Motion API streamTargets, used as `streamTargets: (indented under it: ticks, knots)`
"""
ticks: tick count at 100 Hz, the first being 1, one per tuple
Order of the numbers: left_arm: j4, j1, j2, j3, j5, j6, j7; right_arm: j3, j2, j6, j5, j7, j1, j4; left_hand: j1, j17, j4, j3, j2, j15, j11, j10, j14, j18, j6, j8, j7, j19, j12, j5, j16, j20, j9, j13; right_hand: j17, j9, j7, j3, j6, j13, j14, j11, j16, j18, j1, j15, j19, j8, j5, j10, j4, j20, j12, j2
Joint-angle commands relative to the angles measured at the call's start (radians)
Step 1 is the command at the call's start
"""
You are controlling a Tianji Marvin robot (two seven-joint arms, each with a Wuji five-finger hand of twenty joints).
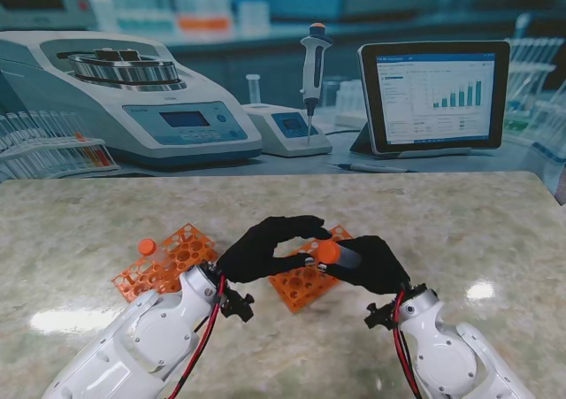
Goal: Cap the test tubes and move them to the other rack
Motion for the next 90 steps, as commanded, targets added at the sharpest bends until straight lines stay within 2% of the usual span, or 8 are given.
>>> streamTargets:
  ticks: [1, 22, 57, 90]
  knots:
    - [0.001, -0.005, -0.003, 0.0, -0.002, 0.009, 0.0, -0.003, -0.002, 0.005, 0.004, 0.003, -0.004, 0.0, 0.019, -0.016, 0.035, 0.001, 0.017, -0.015, -0.017, -0.009, -0.028, 0.001, -0.004, -0.017, -0.03, -0.029, -0.029, -0.021, -0.008, -0.022, -0.035, -0.02, 0.023, 0.016, 0.072, 0.008, -0.058, 0.006, -0.036, 0.006, 0.017, -0.025, 0.029, 0.07, 0.117, 0.043, 0.019, 0.015, -0.001, 0.003, 0.001, 0.048]
    - [0.001, -0.009, -0.006, -0.003, -0.004, 0.024, 0.005, -0.005, -0.002, 0.008, 0.005, 0.007, -0.003, 0.001, 0.023, -0.018, 0.038, -0.013, 0.034, -0.016, -0.022, -0.002, -0.027, 0.0, 0.049, -0.032, -0.057, -0.033, -0.031, -0.032, -0.007, -0.02, -0.049, -0.025, 0.023, 0.016, 0.072, 0.007, -0.058, 0.006, -0.036, 0.006, 0.016, -0.025, 0.028, 0.07, 0.117, 0.043, 0.019, 0.011, -0.001, 0.003, 0.001, 0.049]
    - [-0.016, 0.002, -0.013, -0.018, 0.025, 0.013, 0.047, -0.005, -0.001, 0.012, 0.005, 0.009, -0.003, -0.001, 0.02, -0.02, 0.039, -0.037, 0.059, -0.019, -0.031, 0.011, -0.03, -0.004, 0.088, -0.047, -0.083, -0.039, -0.033, -0.036, -0.005, -0.017, -0.085, -0.042, 0.023, 0.015, 0.072, 0.006, -0.058, 0.006, -0.035, 0.006, 0.016, -0.025, 0.029, 0.069, 0.116, 0.043, 0.019, 0.015, -0.001, 0.003, 0.001, 0.049]
    - [-0.039, 0.019, -0.016, -0.013, 0.041, -0.019, 0.07, -0.005, -0.001, 0.011, 0.004, 0.009, -0.004, -0.002, -0.01, -0.019, 0.035, -0.068, 0.054, -0.011, -0.026, 0.028, -0.021, 0.001, 0.125, -0.019, -0.038, -0.04, -0.029, 0.059, 0.001, -0.013, -0.071, -0.034, 0.023, 0.015, 0.072, 0.005, -0.058, 0.006, -0.035, 0.006, 0.016, -0.025, 0.028, 0.069, 0.116, 0.043, 0.019, 0.013, -0.001, 0.003, 0.001, 0.048]
